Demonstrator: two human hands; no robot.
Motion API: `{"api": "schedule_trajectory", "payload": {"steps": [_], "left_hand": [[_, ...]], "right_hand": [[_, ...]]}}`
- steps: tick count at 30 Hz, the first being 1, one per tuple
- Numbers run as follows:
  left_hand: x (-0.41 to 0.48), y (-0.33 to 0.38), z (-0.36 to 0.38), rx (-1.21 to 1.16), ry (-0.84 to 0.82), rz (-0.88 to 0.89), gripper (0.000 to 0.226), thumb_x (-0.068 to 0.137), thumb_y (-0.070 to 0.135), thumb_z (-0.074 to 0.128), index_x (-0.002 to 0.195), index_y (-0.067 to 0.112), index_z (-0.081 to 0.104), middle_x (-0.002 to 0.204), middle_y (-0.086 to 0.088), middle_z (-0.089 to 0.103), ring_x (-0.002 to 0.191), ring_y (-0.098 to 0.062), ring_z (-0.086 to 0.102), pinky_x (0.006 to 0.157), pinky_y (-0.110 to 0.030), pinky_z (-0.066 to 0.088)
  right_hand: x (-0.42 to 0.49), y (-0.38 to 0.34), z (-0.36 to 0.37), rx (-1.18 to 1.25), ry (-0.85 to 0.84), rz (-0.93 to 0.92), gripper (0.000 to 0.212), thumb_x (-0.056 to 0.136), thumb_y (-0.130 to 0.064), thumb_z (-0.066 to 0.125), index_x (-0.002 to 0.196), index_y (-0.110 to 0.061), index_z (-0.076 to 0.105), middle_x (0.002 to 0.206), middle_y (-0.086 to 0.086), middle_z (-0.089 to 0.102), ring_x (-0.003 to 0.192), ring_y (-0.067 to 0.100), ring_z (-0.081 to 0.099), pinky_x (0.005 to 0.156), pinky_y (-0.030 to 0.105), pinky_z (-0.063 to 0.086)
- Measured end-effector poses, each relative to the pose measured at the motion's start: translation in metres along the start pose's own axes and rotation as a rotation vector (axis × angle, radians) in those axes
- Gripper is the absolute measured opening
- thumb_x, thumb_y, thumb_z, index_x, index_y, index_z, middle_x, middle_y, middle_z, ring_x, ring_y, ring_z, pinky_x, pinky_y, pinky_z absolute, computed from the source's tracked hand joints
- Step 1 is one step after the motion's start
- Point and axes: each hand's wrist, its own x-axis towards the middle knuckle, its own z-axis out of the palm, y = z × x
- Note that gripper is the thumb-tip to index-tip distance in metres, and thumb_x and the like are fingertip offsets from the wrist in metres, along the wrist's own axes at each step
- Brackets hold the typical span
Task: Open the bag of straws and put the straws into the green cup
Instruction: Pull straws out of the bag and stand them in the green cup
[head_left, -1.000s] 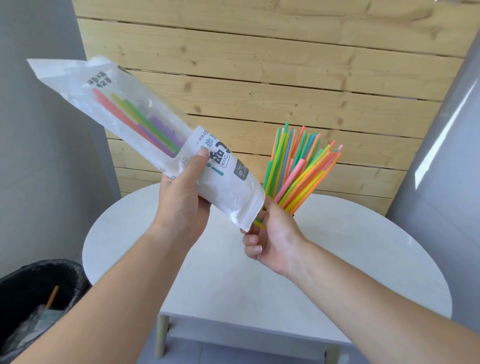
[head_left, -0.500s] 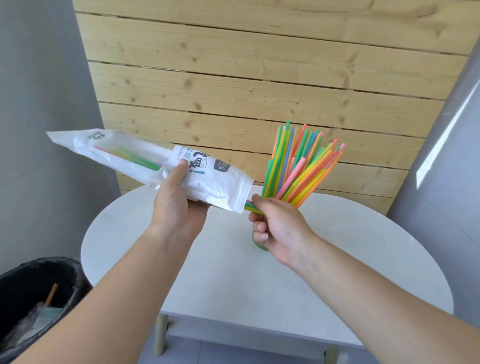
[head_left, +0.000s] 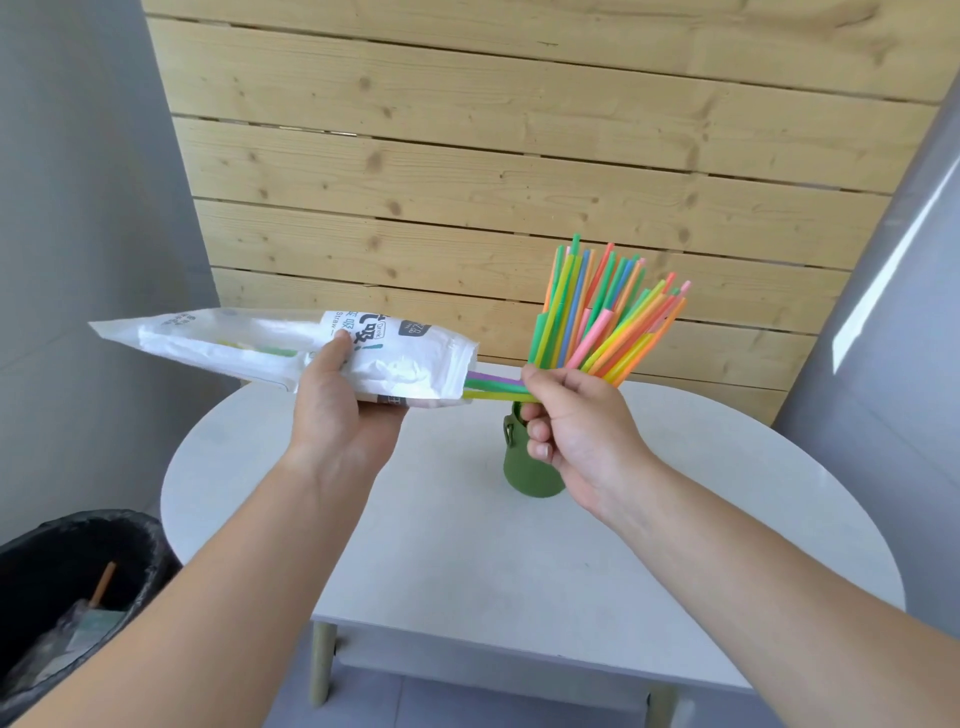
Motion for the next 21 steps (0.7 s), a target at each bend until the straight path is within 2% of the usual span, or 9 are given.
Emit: {"api": "schedule_trajectory", "payload": {"steps": [2,4,7,11,15,21], "left_hand": [[-0.001,0.000,-0.002,-0.015,0.025,-0.012,0.011,0.104,0.017,0.057,0.101,0.011,0.066,0.091,-0.006,0.079,0.097,-0.027,0.075,0.101,-0.052,0.056],[-0.001,-0.001,-0.003,-0.017,0.020,-0.024,0.010,0.105,0.017,0.057,0.105,0.011,0.065,0.104,-0.008,0.076,0.108,-0.028,0.074,0.101,-0.052,0.056],[-0.002,-0.001,-0.002,-0.013,-0.008,-0.018,0.011,0.105,0.018,0.056,0.104,0.012,0.065,0.101,-0.006,0.075,0.117,-0.026,0.071,0.104,-0.052,0.054],[-0.002,0.001,-0.001,-0.013,-0.013,-0.011,0.010,0.105,0.017,0.056,0.104,0.013,0.065,0.102,-0.006,0.076,0.118,-0.026,0.071,0.105,-0.052,0.053],[0.001,0.004,-0.003,-0.027,0.016,-0.023,0.016,0.104,0.018,0.057,0.116,0.011,0.065,0.127,-0.009,0.074,0.115,-0.028,0.073,0.102,-0.052,0.055],[0.005,0.010,-0.006,-0.078,0.057,-0.022,0.026,0.104,0.018,0.057,0.127,0.007,0.063,0.124,-0.013,0.073,0.110,-0.032,0.074,0.099,-0.056,0.056]], "right_hand": [[-0.001,-0.003,-0.003,0.010,0.007,-0.017,0.017,0.095,-0.025,0.068,0.087,-0.011,0.061,0.058,0.001,0.052,0.040,0.009,0.040,0.038,0.021,0.032],[-0.003,-0.004,-0.003,-0.017,-0.009,-0.001,0.022,0.091,-0.031,0.073,0.089,-0.013,0.061,0.056,0.000,0.054,0.041,0.010,0.041,0.039,0.021,0.034],[-0.006,-0.001,-0.001,-0.074,-0.041,0.017,0.023,0.090,-0.031,0.073,0.084,-0.013,0.062,0.055,-0.001,0.059,0.042,0.011,0.042,0.039,0.021,0.036],[-0.005,0.001,-0.001,-0.040,-0.049,0.038,0.019,0.092,-0.025,0.072,0.081,-0.012,0.063,0.055,0.000,0.059,0.042,0.010,0.042,0.039,0.021,0.037],[-0.003,-0.003,-0.004,-0.029,-0.038,0.012,0.018,0.093,-0.018,0.070,0.079,-0.011,0.062,0.056,0.001,0.055,0.041,0.007,0.042,0.038,0.020,0.037],[0.003,-0.023,-0.019,-0.177,-0.004,-0.173,0.012,0.094,-0.015,0.069,0.087,-0.005,0.065,0.055,0.003,0.053,0.040,0.009,0.042,0.039,0.021,0.036]]}}
